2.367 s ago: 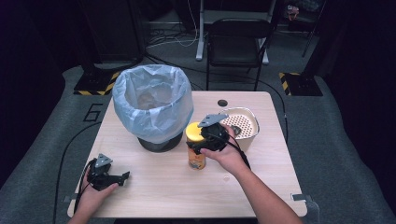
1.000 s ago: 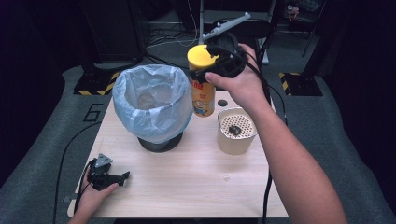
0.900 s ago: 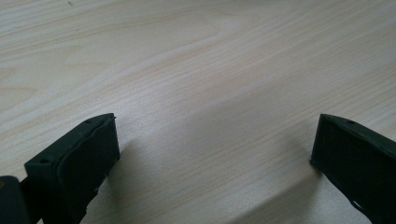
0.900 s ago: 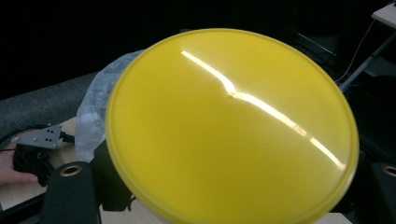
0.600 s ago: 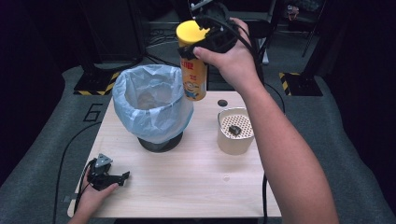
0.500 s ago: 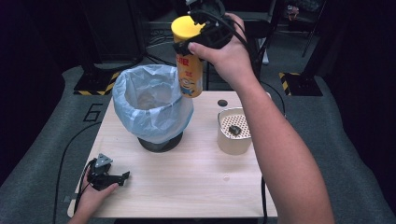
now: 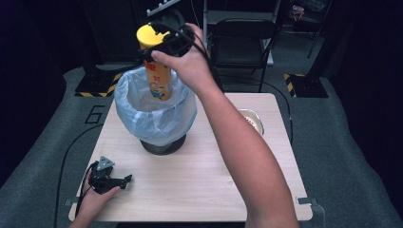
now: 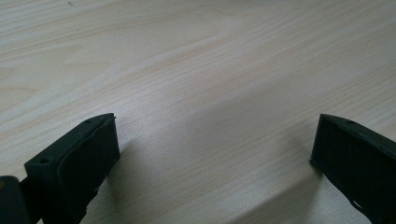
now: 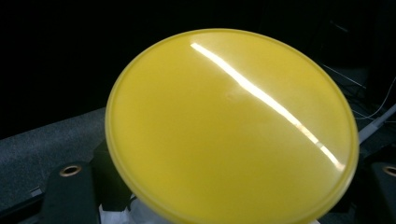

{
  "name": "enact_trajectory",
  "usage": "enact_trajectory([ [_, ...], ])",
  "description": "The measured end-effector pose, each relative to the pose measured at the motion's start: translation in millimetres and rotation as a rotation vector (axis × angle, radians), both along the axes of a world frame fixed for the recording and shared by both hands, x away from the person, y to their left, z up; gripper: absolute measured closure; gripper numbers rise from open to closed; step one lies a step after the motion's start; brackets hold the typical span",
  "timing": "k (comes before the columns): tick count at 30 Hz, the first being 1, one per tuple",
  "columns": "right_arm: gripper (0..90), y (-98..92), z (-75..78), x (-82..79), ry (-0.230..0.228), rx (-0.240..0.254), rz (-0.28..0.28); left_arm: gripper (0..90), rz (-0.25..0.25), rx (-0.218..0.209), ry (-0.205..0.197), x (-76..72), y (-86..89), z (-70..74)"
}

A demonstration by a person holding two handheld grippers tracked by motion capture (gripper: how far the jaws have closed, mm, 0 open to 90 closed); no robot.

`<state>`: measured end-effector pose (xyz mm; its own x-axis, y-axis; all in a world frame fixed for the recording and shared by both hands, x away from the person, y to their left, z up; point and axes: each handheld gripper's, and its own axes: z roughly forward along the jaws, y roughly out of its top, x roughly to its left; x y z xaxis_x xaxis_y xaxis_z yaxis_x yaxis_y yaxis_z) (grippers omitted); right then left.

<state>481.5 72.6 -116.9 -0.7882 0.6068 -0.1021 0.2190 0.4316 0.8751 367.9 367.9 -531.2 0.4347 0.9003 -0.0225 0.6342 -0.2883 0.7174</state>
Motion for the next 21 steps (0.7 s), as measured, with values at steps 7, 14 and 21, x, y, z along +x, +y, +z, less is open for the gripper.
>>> enact_trajectory([
  [7,12.6,23.4,-35.8,5.9,-0.016,0.059,0.032,0.8,-0.013,0.022,0.003,-0.5,1.3,0.9],
  [14,14.9,2.1,-46.9,0.8,-0.008,0.029,0.027,1.6,-0.008,0.005,-0.003,-1.1,0.2,0.2],
  [21,17.3,-39.4,-69.5,-10.0,0.027,0.041,0.001,1.7,-0.013,0.010,-0.002,-0.6,0.7,0.6],
])
